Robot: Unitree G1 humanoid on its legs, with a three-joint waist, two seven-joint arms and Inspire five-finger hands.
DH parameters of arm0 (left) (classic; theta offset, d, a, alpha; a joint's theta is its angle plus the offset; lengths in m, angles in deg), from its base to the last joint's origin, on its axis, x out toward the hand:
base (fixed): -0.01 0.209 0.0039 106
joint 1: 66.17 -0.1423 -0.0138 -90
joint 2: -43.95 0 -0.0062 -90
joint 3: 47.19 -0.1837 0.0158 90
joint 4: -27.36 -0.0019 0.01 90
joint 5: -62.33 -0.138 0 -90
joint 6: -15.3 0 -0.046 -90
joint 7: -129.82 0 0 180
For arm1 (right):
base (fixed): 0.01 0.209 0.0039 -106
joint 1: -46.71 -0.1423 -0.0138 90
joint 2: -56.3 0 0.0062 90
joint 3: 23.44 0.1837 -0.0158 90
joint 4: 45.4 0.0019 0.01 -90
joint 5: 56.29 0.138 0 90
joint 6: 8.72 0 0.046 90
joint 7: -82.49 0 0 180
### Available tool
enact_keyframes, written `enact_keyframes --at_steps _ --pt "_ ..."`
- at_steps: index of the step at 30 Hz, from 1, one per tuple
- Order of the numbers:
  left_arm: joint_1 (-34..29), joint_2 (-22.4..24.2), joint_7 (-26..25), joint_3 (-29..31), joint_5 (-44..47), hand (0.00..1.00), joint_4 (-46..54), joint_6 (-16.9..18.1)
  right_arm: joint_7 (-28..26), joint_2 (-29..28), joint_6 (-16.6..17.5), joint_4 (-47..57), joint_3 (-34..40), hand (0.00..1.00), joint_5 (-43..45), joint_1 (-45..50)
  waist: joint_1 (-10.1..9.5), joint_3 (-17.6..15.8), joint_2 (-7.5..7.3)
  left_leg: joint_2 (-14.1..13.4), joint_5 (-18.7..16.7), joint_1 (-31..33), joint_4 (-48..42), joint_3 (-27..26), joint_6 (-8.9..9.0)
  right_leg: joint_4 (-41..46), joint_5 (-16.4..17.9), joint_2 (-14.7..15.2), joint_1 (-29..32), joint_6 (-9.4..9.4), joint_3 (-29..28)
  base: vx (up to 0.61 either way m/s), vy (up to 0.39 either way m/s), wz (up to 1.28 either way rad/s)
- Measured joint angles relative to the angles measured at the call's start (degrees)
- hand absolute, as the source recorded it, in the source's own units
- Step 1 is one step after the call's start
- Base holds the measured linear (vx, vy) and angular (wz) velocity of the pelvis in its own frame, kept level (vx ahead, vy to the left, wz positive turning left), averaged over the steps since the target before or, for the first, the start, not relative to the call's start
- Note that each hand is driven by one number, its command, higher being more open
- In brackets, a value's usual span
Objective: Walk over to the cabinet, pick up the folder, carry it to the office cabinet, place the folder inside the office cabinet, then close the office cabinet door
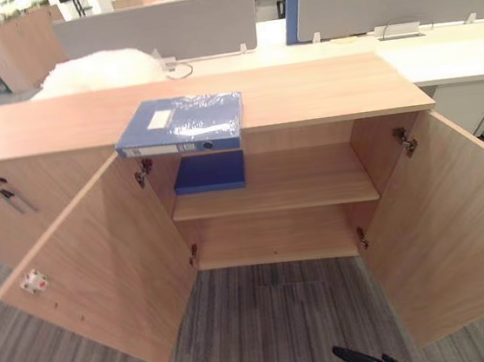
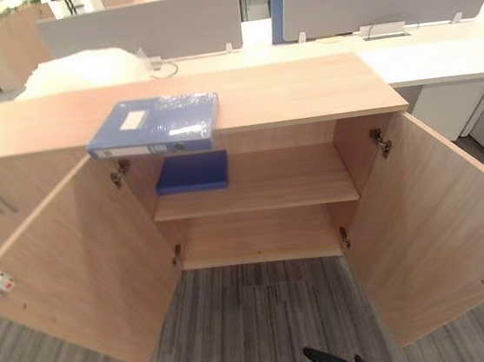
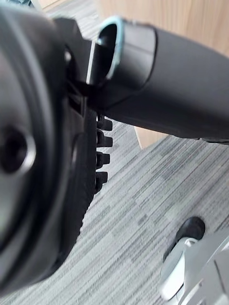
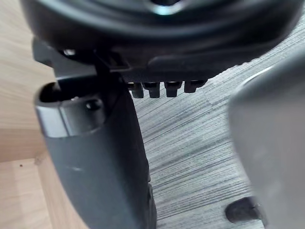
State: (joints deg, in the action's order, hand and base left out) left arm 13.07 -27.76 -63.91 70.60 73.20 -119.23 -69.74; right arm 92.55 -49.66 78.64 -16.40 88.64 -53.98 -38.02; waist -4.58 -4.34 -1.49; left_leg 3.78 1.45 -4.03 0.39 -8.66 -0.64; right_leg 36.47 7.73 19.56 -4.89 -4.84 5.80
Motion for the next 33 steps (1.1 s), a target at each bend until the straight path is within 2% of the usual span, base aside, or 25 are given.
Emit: enact_keyframes --at_steps 1,2,4,5,6,7,8,9,10,11,13,16,18,20,21,22,23,24,25,26,27,28,29,31,33 --pt "-0.2 -0.5 0.0 -0.6 0.0 1.00 -0.1 0.0 0.0 -0.1 0.0 0.0 0.3 1.00 0.0 -0.1 0.42 0.0 -0.25 0.7 -0.2 -1.0 0.3 0.0 -0.34 3.6 -0.5 1.2 1.1 1.01 0.2 0.13 0.124 0.05" --pt "-0.4 -1.3 0.0 -1.8 -0.1 1.00 -0.5 0.1 0.1 0.0 0.1 0.0 0.4 1.00 0.0 -0.3 1.28 0.0 -0.34 1.2 -0.3 -2.0 0.3 0.0 -1.47 7.4 0.4 3.0 2.3 1.54 1.7 0.12 0.099 0.04" --pt "-0.2 -1.9 0.3 -3.5 0.0 1.00 -1.2 0.2 0.0 -0.3 0.4 -0.2 -0.3 1.00 -0.1 -1.2 1.91 0.2 0.24 -0.1 -0.8 -3.1 0.5 0.1 -1.93 5.6 5.5 2.2 4.1 0.94 5.4 0.09 0.034 0.04" --pt "0.1 -2.3 0.9 -5.3 0.3 1.00 -1.4 0.4 -0.1 0.0 0.7 -0.8 -0.9 1.00 0.0 -1.8 2.29 0.0 0.79 -2.1 -1.0 -3.5 0.3 1.0 -1.34 -1.3 8.2 -1.7 5.0 0.50 6.7 0.09 -0.042 0.16" --pt "0.4 -2.5 1.4 -5.8 0.9 1.00 -1.7 0.5 -0.1 0.0 0.8 -1.0 -0.8 1.00 0.0 -2.0 2.36 -0.3 0.91 -2.9 -1.1 -3.7 0.3 1.3 -1.01 -4.5 8.3 -3.5 5.1 0.52 6.7 0.11 -0.119 0.24" --pt "1.0 -2.9 2.3 -6.5 2.5 1.00 -2.6 0.6 0.0 0.0 0.9 -1.3 -0.9 1.00 0.0 -2.1 2.39 -0.4 0.83 -4.3 -1.4 -4.2 0.3 1.8 0.12 -12.0 7.6 -7.1 5.5 0.03 5.8 0.08 -0.136 0.14" --pt "1.0 -3.2 2.6 -6.5 3.5 1.00 -2.7 0.7 -0.1 -0.3 1.0 -1.5 -1.0 1.00 0.0 -2.1 2.36 -0.6 0.29 -4.6 -1.6 -4.4 0.1 2.0 0.79 -16.2 5.7 -8.5 5.6 -0.09 4.7 0.08 -0.206 0.31" --pt "1.1 -3.1 3.3 -6.6 5.0 1.00 -3.7 0.6 -0.1 0.1 1.2 -2.2 -0.8 1.00 0.1 -2.0 3.19 -0.6 0.34 -5.4 -1.7 -4.9 0.3 3.9 2.08 -18.5 3.4 -10.6 3.4 0.55 4.5 0.15 -0.277 0.21" --pt "1.0 -2.3 3.8 -6.1 5.9 1.00 -3.8 0.6 -0.1 0.8 1.4 -2.8 -0.8 1.00 0.1 -2.0 3.02 -0.4 0.96 -6.9 -2.0 -5.3 0.4 4.5 2.85 -20.2 3.2 -12.3 2.5 1.32 5.1 0.13 -0.234 0.21" --pt "1.0 -2.0 4.1 -5.7 6.1 1.00 -3.8 0.6 0.0 0.8 1.5 -2.7 -0.8 1.00 0.3 -2.0 3.04 -0.5 1.25 -7.5 -2.1 -5.1 0.4 4.6 3.11 -20.6 3.2 -12.9 2.4 1.63 5.5 0.17 -0.284 -0.01" --pt "1.0 -0.6 4.4 -2.4 6.6 1.00 -3.8 0.6 -0.2 0.9 1.3 -2.6 -0.9 1.00 0.2 -2.3 3.09 -0.7 1.90 -9.7 -2.2 -5.0 1.0 4.7 4.80 -22.9 3.0 -15.3 1.6 2.70 6.4 0.12 -0.249 0.03" --pt "1.0 0.1 5.1 0.0 6.6 1.00 -3.7 0.5 -0.7 0.4 1.2 -2.7 -0.9 1.00 0.1 -2.2 2.96 -0.8 1.81 -11.3 -2.9 -5.7 0.9 4.8 5.94 -25.7 2.9 -17.2 -1.1 3.24 7.4 0.13 -0.145 0.11" --pt "1.0 0.3 5.4 0.9 6.6 1.00 -3.6 0.4 -1.0 0.1 1.3 -2.6 -0.8 1.00 0.1 -2.2 2.93 -0.9 1.64 -11.7 -3.6 -5.6 -0.1 4.8 6.43 -26.5 2.9 -17.5 -2.1 3.36 7.8 0.12 -0.074 0.11" --pt "1.0 0.2 5.8 1.4 6.5 1.00 -2.8 0.2 -1.2 -0.4 1.3 -2.4 -0.8 1.00 0.1 -2.2 2.70 -1.5 1.10 -12.0 -6.0 -3.8 -5.9 4.8 6.97 -27.3 2.9 -17.6 -3.6 3.44 8.1 0.09 -0.037 0.13" --pt "1.3 0.2 6.2 2.2 6.5 1.00 -1.7 0.0 -1.2 -0.7 1.3 -2.1 -0.9 1.00 0.1 -2.3 2.32 -2.2 0.67 -12.3 -8.7 -0.6 -14.0 4.8 6.93 -27.5 3.3 -17.6 -4.4 3.87 8.3 0.06 -0.033 0.06" --pt "1.4 0.3 6.4 2.8 6.5 1.00 -1.4 -0.1 -1.2 -0.7 1.3 -2.0 -1.1 1.00 0.1 -2.2 2.03 -2.2 0.62 -12.7 -9.9 2.1 -19.4 4.8 6.75 -27.5 3.6 -17.6 -4.5 4.19 8.3 0.05 -0.042 0.03" --pt "1.7 0.4 6.7 3.5 6.5 1.00 -0.9 -0.3 -1.3 -0.6 1.1 -1.5 -1.7 1.00 0.1 -2.2 1.75 -3.0 0.63 -13.7 -10.6 6.9 -29.8 4.7 6.93 -27.5 3.9 -18.0 -5.5 4.44 8.4 0.00 0.000 0.00" --pt "2.0 0.3 6.7 3.7 6.6 1.00 -0.8 -0.5 -1.3 -0.5 1.1 -0.9 -2.5 1.00 0.1 -2.2 1.68 -3.9 0.49 -14.7 -10.3 9.8 -36.7 4.7 6.60 -27.7 4.3 -18.1 -6.6 4.91 8.3 0.02 0.006 -0.04" --pt "1.8 0.4 6.7 3.9 6.9 1.00 -0.9 -0.7 -1.2 -0.2 1.0 -0.2 -3.3 1.00 0.0 -2.1 1.57 -4.3 0.80 -15.8 -12.2 11.9 -41.7 4.1 6.50 -27.7 4.6 -18.2 -7.9 5.08 8.2 0.02 0.046 -0.09" --pt "1.4 0.6 7.0 3.8 8.0 1.00 -0.9 -0.7 -1.1 -0.2 0.8 0.0 -3.3 1.00 0.0 -2.0 1.49 -4.3 0.98 -15.8 -14.2 12.8 -40.3 3.5 6.48 -27.7 4.8 -18.0 -8.5 4.76 7.9 0.02 0.059 -0.14" --pt "1.2 0.7 7.1 3.6 8.7 1.00 -0.9 -0.7 -1.2 -0.2 0.7 0.0 -3.3 1.00 0.0 -1.9 1.46 -4.1 1.07 -15.4 -14.1 12.8 -37.8 3.4 6.38 -27.7 5.0 -17.9 -8.3 4.48 7.7 0.04 0.095 -0.17" --pt "0.8 0.8 7.6 2.3 11.1 1.00 -1.0 -0.7 -1.5 0.2 0.6 0.1 -3.2 1.00 0.1 -1.9 1.47 -3.7 1.82 -14.2 -10.4 12.5 -29.7 3.8 5.26 -27.4 5.5 -18.1 -7.9 3.60 7.2 0.08 0.155 -0.14" --pt "0.7 0.9 7.9 2.0 12.3 1.00 -1.1 -0.7 -1.5 0.3 0.6 -0.1 -3.0 1.00 0.1 -2.0 1.46 -3.5 2.40 -13.8 -10.4 12.0 -27.1 4.0 4.21 -27.1 5.8 -18.1 -7.7 3.14 7.0 0.11 0.167 -0.03" --pt "0.6 -0.5 8.9 0.9 17.8 1.00 -1.0 -0.6 -1.6 -0.8 0.4 -0.8 -3.0 1.00 0.0 -1.8 1.33 -2.2 -0.55 -10.6 -8.7 9.4 -19.6 3.2 3.52 -27.5 5.7 -15.3 -6.6 2.08 6.9 0.17 0.117 0.02" --pt "0.3 -1.7 9.1 -1.7 20.9 1.00 -0.9 -0.4 -2.2 -1.5 0.4 -1.1 -3.2 1.00 0.0 -1.6 1.10 -1.6 -1.43 -8.8 -7.2 7.4 -15.8 2.2 2.89 -27.9 5.5 -13.7 -6.9 1.72 6.6 0.13 0.064 -0.07"
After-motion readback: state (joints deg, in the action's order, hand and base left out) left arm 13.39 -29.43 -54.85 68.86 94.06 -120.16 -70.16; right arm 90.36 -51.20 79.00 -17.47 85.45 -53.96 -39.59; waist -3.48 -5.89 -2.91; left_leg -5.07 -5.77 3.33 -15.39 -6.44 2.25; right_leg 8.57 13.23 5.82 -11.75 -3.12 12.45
